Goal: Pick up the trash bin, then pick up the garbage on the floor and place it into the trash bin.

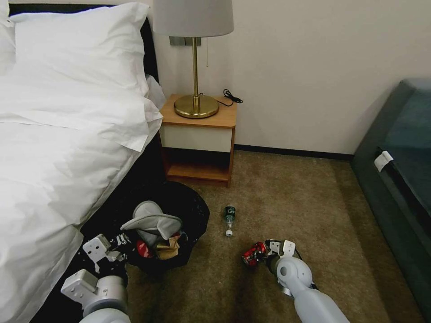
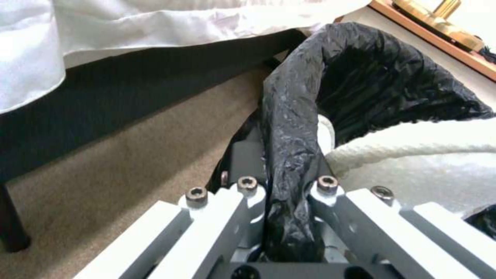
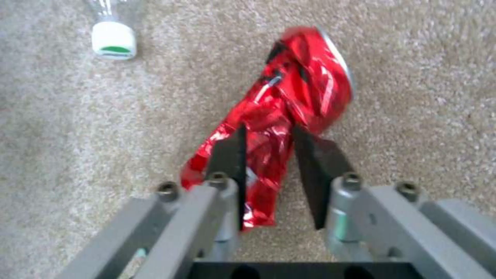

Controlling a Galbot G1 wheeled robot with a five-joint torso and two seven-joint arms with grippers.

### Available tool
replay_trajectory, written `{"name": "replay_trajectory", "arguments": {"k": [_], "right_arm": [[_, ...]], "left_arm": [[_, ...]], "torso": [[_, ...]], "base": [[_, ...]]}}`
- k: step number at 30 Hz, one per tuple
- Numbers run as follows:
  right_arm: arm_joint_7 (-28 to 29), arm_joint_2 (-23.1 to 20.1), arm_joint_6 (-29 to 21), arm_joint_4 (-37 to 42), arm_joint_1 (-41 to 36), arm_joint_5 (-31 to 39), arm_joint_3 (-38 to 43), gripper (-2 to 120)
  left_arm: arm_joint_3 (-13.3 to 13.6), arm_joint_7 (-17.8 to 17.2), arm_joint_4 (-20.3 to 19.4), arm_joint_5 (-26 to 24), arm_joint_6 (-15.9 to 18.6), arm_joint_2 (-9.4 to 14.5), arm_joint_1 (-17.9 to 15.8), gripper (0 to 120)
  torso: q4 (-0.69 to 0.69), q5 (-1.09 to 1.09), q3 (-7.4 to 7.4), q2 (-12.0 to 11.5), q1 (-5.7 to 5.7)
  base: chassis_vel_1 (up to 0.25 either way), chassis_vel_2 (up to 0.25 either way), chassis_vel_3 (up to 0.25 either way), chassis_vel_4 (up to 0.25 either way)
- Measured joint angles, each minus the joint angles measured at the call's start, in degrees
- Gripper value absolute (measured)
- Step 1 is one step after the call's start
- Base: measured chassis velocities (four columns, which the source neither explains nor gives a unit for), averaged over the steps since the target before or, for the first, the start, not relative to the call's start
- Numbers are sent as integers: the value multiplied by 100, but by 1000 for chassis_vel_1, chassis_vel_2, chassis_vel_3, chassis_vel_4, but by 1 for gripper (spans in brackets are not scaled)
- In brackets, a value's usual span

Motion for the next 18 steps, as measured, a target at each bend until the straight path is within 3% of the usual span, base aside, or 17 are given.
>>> {"name": "replay_trajectory", "arguments": {"k": [6, 18], "right_arm": [[-116, -65, 65, 134, -59, -150, -43, 0], [-227, -17, 159, -164, 158, -300, -37, 0]], "left_arm": [[15, 0, 0, 26, 0, -22, -2, 4], [38, 0, -8, 59, 0, -47, 23, 4]], "torso": [[0, 0, 0, 0, 0], [0, 0, 0, 0, 0]], "base": [[0, 0, 0, 0], [0, 0, 0, 0]]}}
